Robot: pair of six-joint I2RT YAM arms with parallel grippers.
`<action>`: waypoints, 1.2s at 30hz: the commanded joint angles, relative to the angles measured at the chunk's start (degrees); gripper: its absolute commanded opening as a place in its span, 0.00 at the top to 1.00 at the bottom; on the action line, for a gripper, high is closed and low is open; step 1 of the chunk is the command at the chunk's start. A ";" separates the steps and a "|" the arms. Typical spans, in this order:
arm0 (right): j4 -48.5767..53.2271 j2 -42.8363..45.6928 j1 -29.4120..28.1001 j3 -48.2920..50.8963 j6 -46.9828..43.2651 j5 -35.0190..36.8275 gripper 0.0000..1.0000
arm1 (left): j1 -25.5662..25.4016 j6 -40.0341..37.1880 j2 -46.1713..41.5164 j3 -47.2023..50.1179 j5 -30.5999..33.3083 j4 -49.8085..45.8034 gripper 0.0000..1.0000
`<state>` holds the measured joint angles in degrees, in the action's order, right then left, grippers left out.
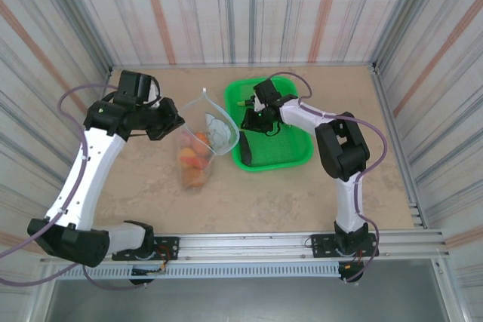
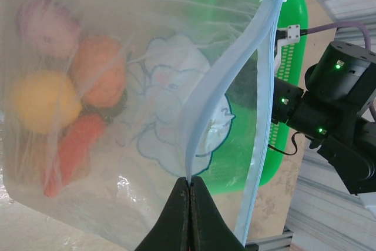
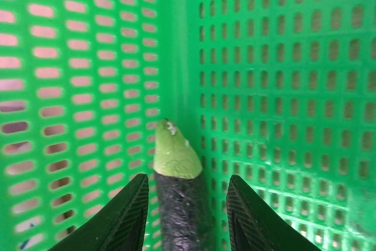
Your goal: Place the food in the zip-top bag and seal the zipper
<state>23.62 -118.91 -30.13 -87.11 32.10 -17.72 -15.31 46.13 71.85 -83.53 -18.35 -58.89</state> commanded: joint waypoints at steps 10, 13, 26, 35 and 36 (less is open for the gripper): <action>5.87 2.18 -1.77 4.86 -11.31 -4.35 0.43 | 2.92 -4.10 -1.24 0.70 -0.15 -2.89 1.00; 5.91 0.80 -1.77 5.11 -11.44 -3.19 0.44 | 2.92 -3.80 -1.24 1.40 -0.53 -2.89 1.00; 2.40 3.07 0.33 5.76 -9.96 -1.75 0.65 | 2.94 -4.50 -0.71 -1.11 0.70 -4.56 1.00; -1.96 10.07 2.43 9.66 -7.22 -2.36 0.70 | 2.92 -4.12 -0.53 -1.38 0.62 -4.83 1.00; -2.63 11.34 2.77 10.23 -6.88 -2.50 0.70 | 2.92 -4.12 -0.43 -1.38 0.60 -4.83 1.00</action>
<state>23.38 -112.71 -28.62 -78.15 23.24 -19.73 -12.80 43.03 71.77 -83.50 -18.15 -62.04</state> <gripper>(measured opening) 0.302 0.051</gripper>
